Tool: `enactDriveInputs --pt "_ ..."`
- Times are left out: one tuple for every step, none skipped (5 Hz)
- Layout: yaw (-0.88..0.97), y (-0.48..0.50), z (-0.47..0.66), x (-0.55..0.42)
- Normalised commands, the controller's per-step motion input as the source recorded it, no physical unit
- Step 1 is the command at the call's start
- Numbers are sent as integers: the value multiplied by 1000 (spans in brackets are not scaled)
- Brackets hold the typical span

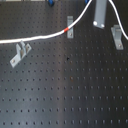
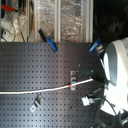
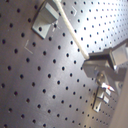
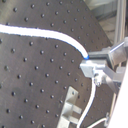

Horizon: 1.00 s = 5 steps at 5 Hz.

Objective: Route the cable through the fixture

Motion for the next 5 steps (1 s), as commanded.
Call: enactDriveInputs --pt "643 290 79 -159" --pt "-557 225 177 -39" --pt "-566 233 194 17" --pt "-591 311 249 -64" --pt "431 215 146 -222"
